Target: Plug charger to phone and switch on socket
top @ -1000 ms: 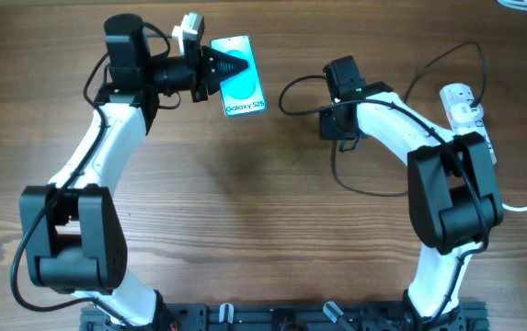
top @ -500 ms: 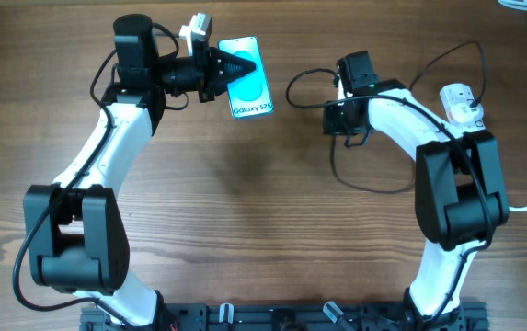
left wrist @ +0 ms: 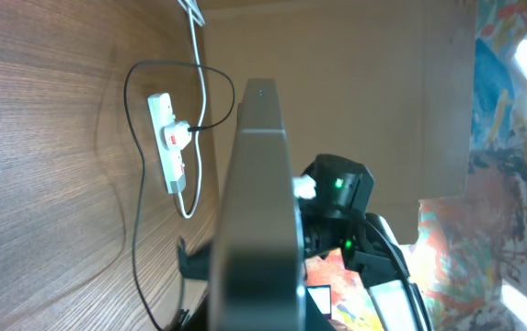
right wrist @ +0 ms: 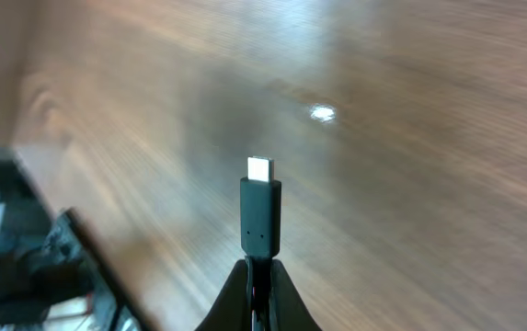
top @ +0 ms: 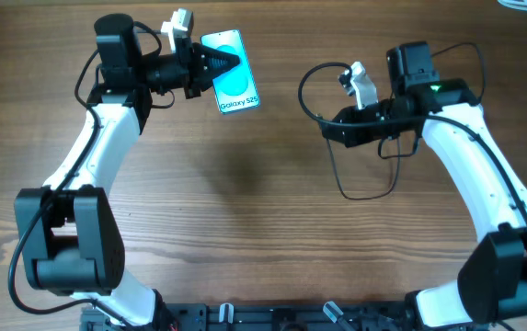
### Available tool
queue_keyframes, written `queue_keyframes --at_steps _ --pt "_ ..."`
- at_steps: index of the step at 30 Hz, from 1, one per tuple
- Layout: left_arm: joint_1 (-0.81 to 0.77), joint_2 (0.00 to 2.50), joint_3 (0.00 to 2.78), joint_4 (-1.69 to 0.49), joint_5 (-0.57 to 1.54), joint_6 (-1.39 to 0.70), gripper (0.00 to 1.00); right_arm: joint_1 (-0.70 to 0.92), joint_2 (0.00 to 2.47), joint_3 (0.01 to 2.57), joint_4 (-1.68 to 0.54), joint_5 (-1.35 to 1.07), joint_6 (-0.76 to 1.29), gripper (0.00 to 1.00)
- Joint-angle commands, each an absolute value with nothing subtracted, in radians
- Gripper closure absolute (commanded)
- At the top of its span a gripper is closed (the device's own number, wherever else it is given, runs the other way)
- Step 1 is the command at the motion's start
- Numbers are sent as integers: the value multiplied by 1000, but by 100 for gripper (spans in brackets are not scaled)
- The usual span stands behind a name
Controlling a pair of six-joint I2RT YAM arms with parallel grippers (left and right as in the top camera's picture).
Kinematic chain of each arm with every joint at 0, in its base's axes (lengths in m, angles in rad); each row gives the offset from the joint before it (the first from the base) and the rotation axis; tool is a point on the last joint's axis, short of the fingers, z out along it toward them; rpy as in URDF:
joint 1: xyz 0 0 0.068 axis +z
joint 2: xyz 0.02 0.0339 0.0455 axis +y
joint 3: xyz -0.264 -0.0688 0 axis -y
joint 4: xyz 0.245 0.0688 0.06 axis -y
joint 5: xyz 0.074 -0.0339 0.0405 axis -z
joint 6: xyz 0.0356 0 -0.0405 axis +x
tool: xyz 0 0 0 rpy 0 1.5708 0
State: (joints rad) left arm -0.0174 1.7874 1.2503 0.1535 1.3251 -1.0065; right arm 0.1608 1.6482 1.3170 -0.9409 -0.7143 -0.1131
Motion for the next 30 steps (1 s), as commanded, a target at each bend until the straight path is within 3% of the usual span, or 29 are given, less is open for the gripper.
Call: queue_keyframes --at_steps 1,6,12,21,30 --pt "-7 1698 1277 159 1286 -980 96 163 1618 1322 -988 -1007 -228 96" --pt "-4 1557 1277 142 1246 -1029 96 164 1617 1322 -999 -1290 -248 96" --pt "-4 1531 1277 -59 1156 -972 96 185 1615 1322 -1003 -1309 -216 96" --pt "-77 1531 1277 -196 978 -798 96 340 1523 1322 -856 -947 71 96" --pt "-80 1532 1277 -319 967 -639 96 456 1479 1322 -824 -792 162 96"
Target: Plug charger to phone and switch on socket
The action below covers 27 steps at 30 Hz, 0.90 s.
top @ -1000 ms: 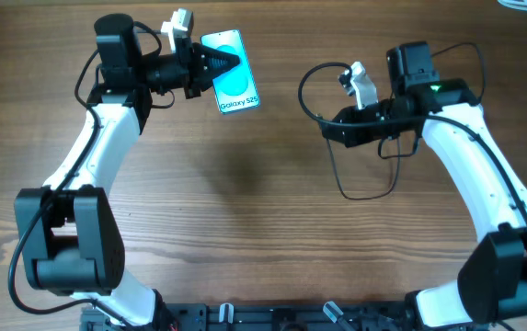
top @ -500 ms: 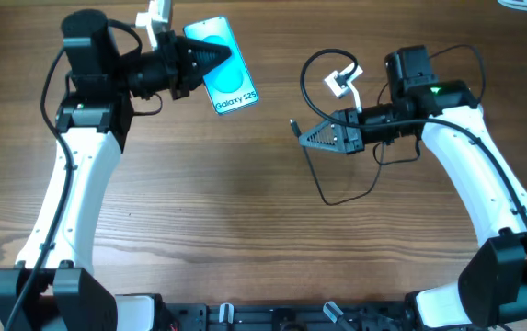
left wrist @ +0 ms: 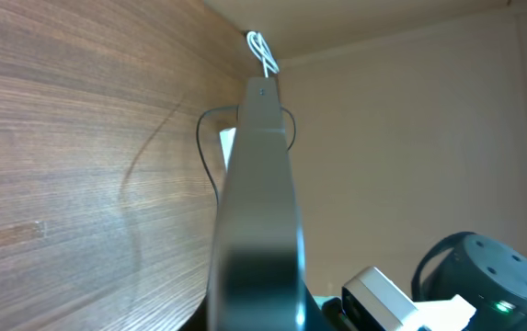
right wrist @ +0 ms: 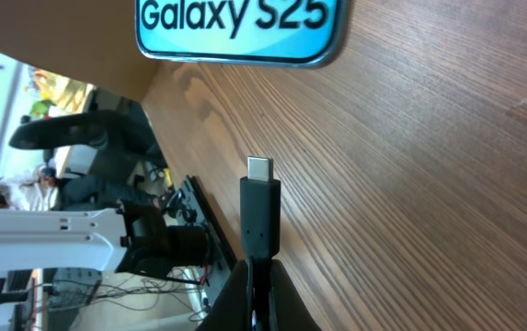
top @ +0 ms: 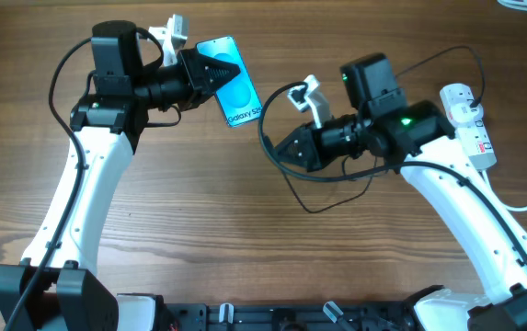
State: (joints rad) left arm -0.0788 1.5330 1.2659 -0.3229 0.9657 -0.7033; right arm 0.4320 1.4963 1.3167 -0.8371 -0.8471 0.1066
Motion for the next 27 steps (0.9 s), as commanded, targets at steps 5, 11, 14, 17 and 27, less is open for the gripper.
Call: queue_keyframes --at_steps 5,11,14,17,27 --pt "-104 1531 1277 -319 967 -638 96 474 1479 1322 -783 -792 216 96" --pt "-114 1531 1277 -314 967 -636 96 474 1479 1322 -720 -792 274 96" --pt "-114 1531 1277 -315 967 -636 96 474 1479 1322 -717 -790 277 96" --pt "-114 1531 1277 -316 967 -636 96 474 1479 1322 -714 -777 282 96" --pt "-116 1531 1277 -327 967 -640 96 474 1479 1322 -670 -776 300 96"
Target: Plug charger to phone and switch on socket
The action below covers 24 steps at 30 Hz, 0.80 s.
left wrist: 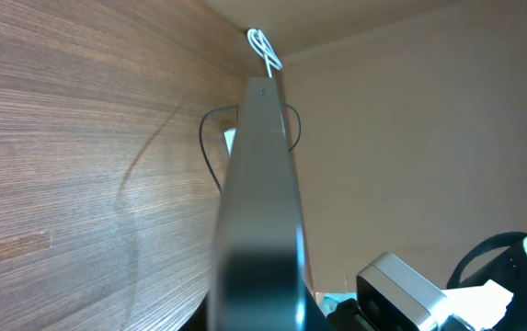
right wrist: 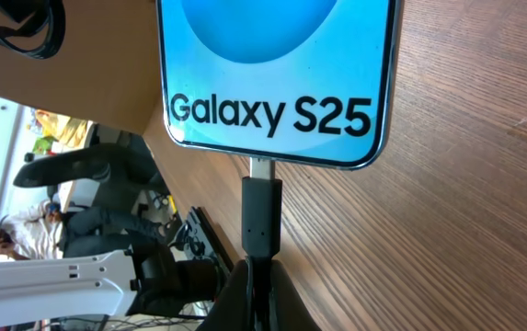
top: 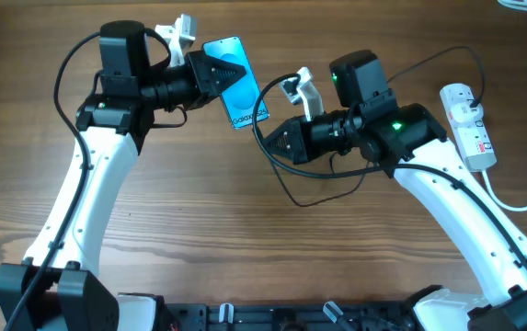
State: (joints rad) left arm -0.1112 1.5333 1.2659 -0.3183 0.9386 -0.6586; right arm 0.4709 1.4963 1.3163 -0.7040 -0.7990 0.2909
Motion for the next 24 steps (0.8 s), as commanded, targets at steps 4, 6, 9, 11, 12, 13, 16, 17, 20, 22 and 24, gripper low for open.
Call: queue_keyframes --at_steps 4,6,9,11,12,13,16,17,20,22,24 --pt "-116 1531 1277 -331 968 -687 96 474 1479 1322 -647 -746 318 96" --pt "-116 1531 1277 -331 971 -714 96 474 1479 1322 -640 -746 318 96" --pt "-116 1531 1277 -331 979 -728 96 474 1480 1322 -633 -730 330 96" --pt "-116 1531 1277 -331 981 -754 96 474 1480 1322 -631 -699 337 96" --pt "-116 1531 1277 -331 982 -769 96 474 1480 1322 -630 -695 339 96" --pt "-116 1531 1277 -331 987 -772 96 474 1480 1322 -630 -695 340 96" --pt "-116 1531 1277 -331 998 -771 96 474 1480 1322 -628 -695 342 96" --pt "-116 1531 1277 -331 998 -771 96 474 1480 1322 -626 -695 341 96" --pt "-116 1531 1277 -331 998 -767 96 474 1480 1322 -614 -696 345 96" --pt "-116 1531 1277 -332 998 -763 96 474 1480 1322 -611 -696 350 96" --pt "-116 1531 1277 -334 997 -762 96 474 1480 1322 -611 -697 353 96"
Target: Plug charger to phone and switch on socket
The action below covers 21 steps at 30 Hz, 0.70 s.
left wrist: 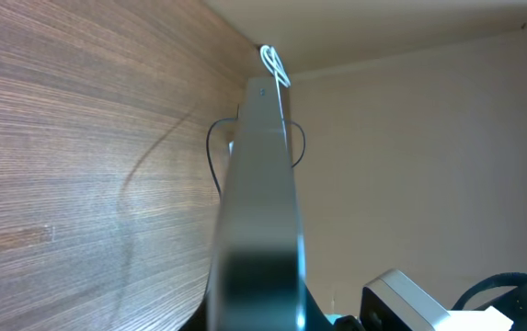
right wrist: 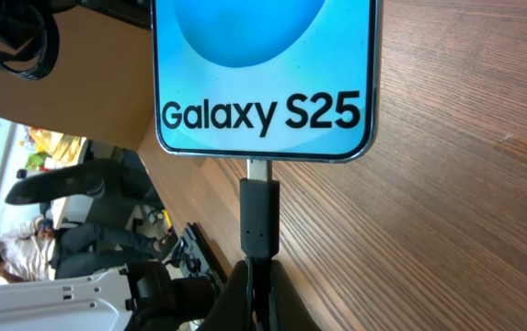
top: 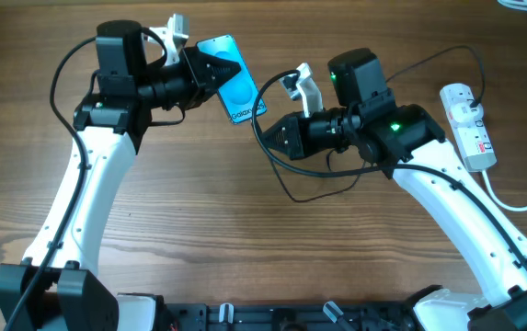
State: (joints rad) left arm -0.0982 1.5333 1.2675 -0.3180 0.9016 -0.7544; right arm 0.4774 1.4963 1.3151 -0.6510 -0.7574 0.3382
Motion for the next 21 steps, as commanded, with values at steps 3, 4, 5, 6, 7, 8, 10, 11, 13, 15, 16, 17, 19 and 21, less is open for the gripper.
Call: queue_keyframes --at_steps 3,4,5,6,7,8,10,11,13,15,16,17,19,21 --pt "-123 1531 1277 -335 997 -733 96 474 1480 1322 -609 -699 352 96" --pt "-128 1531 1277 -335 997 -732 96 474 1480 1322 -607 -699 352 96" --pt "-134 1531 1277 -334 997 -732 96 474 1480 1322 -605 -699 355 96" --pt "-139 1531 1277 -334 997 -732 96 474 1480 1322 -602 -699 362 96" --pt "-144 1531 1277 -334 997 -732 96 474 1480 1322 -597 -704 367 96" --pt "-149 1531 1277 -334 995 -733 96 474 1480 1322 -587 -714 368 96" --pt "-154 1531 1277 -334 993 -733 96 474 1480 1322 -576 -718 375 96" --pt "-154 1531 1277 -334 993 -732 96 474 1480 1322 -572 -718 378 96" --pt "-154 1531 1277 -334 994 -733 96 474 1480 1322 -569 -722 380 96" --pt "-155 1531 1277 -335 994 -733 96 474 1480 1322 -562 -733 383 96" --pt "-158 1531 1277 -335 994 -733 96 474 1480 1322 -560 -734 390 96" --pt "-161 1531 1277 -335 994 -733 96 474 1480 1322 -558 -733 392 96" --pt "-167 1531 1277 -335 994 -730 96 474 1480 1322 -553 -733 392 96" --pt "-168 1531 1277 -345 993 -710 96 474 1480 1322 -555 -733 387 96"
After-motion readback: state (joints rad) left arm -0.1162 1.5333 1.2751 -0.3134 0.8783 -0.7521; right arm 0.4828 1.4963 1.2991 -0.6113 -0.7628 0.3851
